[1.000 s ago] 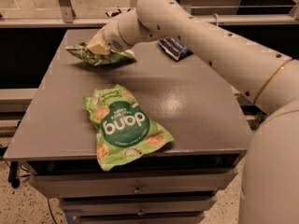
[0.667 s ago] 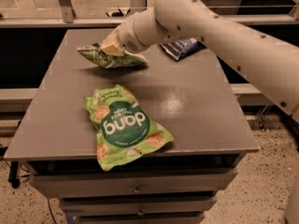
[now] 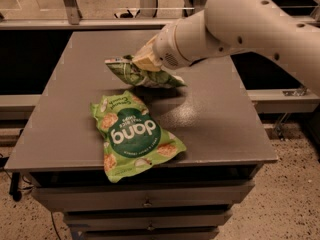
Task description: Move green jalapeno chip bag near green rice chip bag
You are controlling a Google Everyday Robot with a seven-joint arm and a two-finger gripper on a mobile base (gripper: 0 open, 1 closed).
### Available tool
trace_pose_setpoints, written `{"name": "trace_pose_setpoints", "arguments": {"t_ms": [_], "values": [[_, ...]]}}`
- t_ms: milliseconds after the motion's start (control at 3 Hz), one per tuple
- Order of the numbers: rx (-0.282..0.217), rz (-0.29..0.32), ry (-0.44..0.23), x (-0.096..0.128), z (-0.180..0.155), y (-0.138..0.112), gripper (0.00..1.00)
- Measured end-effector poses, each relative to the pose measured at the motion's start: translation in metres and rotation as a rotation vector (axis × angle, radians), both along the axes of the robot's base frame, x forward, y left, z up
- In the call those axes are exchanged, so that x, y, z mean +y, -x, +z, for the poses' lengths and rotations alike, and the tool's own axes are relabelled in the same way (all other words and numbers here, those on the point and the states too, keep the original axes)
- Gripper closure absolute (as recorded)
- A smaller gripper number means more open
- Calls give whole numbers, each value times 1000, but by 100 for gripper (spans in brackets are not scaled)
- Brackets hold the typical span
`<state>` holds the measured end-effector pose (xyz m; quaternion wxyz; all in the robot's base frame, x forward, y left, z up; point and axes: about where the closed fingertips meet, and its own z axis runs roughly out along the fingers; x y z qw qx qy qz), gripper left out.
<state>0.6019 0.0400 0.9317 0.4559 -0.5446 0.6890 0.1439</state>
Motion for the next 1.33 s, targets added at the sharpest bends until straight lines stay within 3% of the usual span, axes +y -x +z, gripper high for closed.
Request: {"name": "trace_pose_setpoints", "arguments": {"t_ms": [667, 1333], "values": [[91, -115, 71, -57, -1, 77, 100], [188, -280, 103, -102, -37, 125, 100]]}}
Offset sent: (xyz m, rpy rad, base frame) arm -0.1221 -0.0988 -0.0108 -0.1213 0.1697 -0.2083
